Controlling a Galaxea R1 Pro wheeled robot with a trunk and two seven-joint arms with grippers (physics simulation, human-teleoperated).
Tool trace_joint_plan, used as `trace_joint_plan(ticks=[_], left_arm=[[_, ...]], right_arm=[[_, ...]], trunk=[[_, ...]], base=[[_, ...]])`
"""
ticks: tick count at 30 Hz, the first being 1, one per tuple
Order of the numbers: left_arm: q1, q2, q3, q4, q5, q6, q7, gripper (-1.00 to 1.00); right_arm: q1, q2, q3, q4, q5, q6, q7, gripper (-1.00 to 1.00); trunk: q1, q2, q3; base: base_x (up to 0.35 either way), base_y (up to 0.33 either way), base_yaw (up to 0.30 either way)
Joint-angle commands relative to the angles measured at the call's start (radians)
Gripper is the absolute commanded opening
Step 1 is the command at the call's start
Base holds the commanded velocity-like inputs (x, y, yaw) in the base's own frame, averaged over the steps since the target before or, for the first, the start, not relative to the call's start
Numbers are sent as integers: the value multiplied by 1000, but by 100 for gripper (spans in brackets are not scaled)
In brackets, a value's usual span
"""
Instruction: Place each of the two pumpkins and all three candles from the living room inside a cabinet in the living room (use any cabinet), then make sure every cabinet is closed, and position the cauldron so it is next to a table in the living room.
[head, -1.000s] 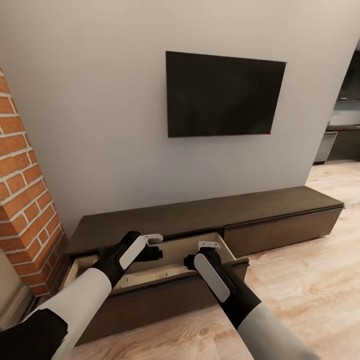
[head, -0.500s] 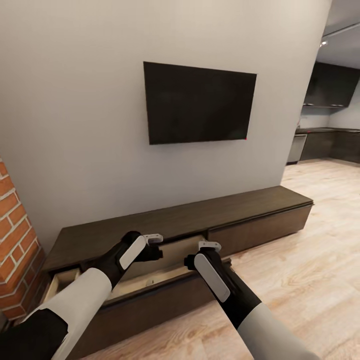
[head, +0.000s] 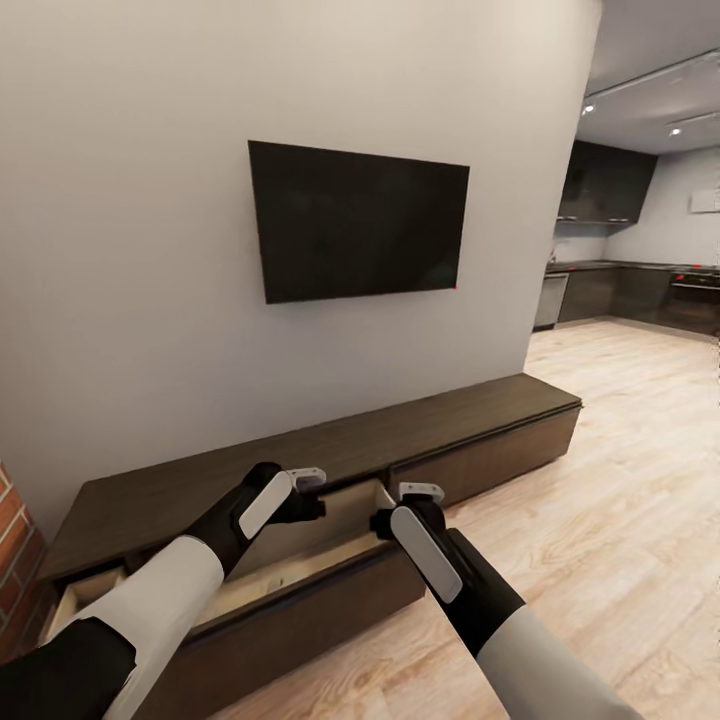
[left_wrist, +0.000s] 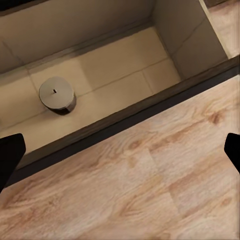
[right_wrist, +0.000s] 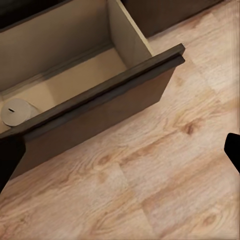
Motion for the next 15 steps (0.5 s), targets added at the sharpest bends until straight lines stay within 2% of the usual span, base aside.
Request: trace_joint_plan(ticks=[1, 9, 15], left_arm=[[-1, 1, -3, -1, 11, 1, 10, 100], [-1, 1, -3, -1, 11, 1, 10, 100], [-1, 0, -3, -1, 11, 1, 8, 100]], right_arm=[[-1, 0, 2, -1, -9, 2, -10, 100], [-1, 0, 1, -1, -10, 2, -11, 100], [0, -1, -1, -1, -10, 2, -10, 100]], trunk=[[-4, 7, 2], [-35, 63, 29], [-58, 105, 54]], base=[[0, 0, -61], [0, 0, -20], [0, 0, -127]])
